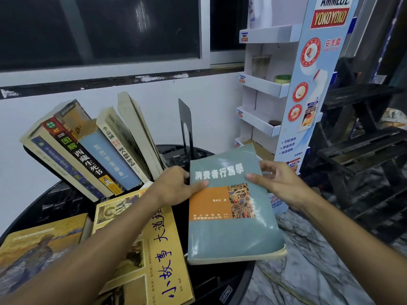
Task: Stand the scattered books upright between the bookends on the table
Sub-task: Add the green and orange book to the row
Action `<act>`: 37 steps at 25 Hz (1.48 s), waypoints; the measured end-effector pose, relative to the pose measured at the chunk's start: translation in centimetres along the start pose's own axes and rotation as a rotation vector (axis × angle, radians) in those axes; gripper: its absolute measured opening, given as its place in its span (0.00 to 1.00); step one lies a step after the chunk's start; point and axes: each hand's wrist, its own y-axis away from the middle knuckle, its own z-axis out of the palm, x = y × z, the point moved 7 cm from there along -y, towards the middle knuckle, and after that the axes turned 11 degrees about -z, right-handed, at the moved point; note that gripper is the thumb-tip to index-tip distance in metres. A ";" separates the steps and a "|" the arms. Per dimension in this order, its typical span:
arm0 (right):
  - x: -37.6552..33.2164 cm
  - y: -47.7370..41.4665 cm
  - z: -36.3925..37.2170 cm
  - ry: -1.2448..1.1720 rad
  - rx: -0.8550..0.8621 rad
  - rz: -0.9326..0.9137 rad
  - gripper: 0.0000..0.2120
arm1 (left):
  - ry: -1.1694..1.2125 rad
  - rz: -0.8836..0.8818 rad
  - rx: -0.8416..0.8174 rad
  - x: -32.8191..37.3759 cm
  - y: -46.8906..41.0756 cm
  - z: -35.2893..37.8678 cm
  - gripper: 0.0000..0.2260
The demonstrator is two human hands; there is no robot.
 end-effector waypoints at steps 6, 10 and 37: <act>-6.2 -1.4 -0.6 0.000 0.059 -0.231 0.18 | 0.435 0.119 0.182 1.6 2.6 -5.9 0.17; -8.4 -2.1 -1.0 0.016 0.069 -0.326 0.23 | 0.503 0.153 0.284 1.7 3.5 -8.4 0.30; -10.5 0.2 3.7 0.521 0.375 -0.625 0.17 | 0.556 0.300 0.298 1.7 6.8 -8.2 0.29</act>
